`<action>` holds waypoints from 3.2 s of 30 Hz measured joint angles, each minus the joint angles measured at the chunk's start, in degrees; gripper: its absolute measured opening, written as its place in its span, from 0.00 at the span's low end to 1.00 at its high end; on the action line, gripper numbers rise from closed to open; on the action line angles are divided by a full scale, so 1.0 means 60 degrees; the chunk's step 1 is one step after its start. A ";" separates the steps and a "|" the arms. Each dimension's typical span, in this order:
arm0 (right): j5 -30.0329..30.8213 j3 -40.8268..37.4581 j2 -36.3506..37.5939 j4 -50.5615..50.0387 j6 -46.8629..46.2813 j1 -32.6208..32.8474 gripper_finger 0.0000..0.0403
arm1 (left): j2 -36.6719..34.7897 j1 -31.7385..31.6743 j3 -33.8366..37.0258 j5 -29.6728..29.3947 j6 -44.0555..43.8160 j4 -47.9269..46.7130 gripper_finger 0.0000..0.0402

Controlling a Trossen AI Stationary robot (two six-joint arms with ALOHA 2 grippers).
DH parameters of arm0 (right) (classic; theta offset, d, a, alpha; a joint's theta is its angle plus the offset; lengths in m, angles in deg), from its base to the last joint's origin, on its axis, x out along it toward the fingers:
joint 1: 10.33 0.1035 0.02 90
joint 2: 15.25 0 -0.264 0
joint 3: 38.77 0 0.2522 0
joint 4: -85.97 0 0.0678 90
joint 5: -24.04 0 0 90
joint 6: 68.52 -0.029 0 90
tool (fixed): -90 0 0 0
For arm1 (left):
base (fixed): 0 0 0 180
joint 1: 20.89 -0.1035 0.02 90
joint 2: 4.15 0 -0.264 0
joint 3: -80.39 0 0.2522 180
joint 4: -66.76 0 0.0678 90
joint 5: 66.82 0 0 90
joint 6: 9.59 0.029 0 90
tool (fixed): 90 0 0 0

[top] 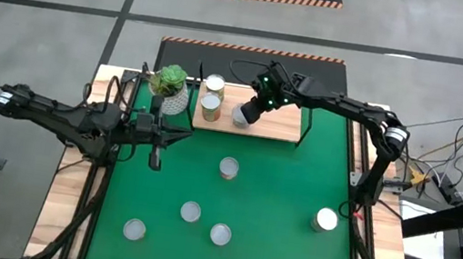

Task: Pick and place cans onto a shelf
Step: Put the canned cherries on the shelf

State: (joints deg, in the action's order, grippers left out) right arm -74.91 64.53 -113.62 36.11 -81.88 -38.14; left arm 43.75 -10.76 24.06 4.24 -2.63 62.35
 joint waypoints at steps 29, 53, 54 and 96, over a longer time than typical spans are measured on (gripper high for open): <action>0.0989 -0.0138 0.0681 0.0053 0.1379 0.0395 0.02 | 0.0000 0.0000 0.0000 0.0000 0.0010 -0.0004 0.00; 0.2435 -0.0273 -0.0430 0.0312 0.2269 0.1379 0.02 | 0.0000 0.0002 -0.0004 0.0000 0.0109 -0.0064 0.00; 0.2546 -0.0273 -0.0467 0.0315 0.2360 0.1381 0.02 | 0.0000 0.0002 -0.0004 0.0002 0.0109 -0.0063 0.00; 0.3150 -0.0295 -0.0973 0.2133 0.4728 -0.0229 0.02 | 0.0000 0.0002 -0.0004 0.0004 0.0113 -0.0069 0.00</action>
State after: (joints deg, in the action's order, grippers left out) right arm -56.01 62.76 -119.46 48.90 -53.51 -39.52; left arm 43.75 -10.75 24.04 4.26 -1.95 61.93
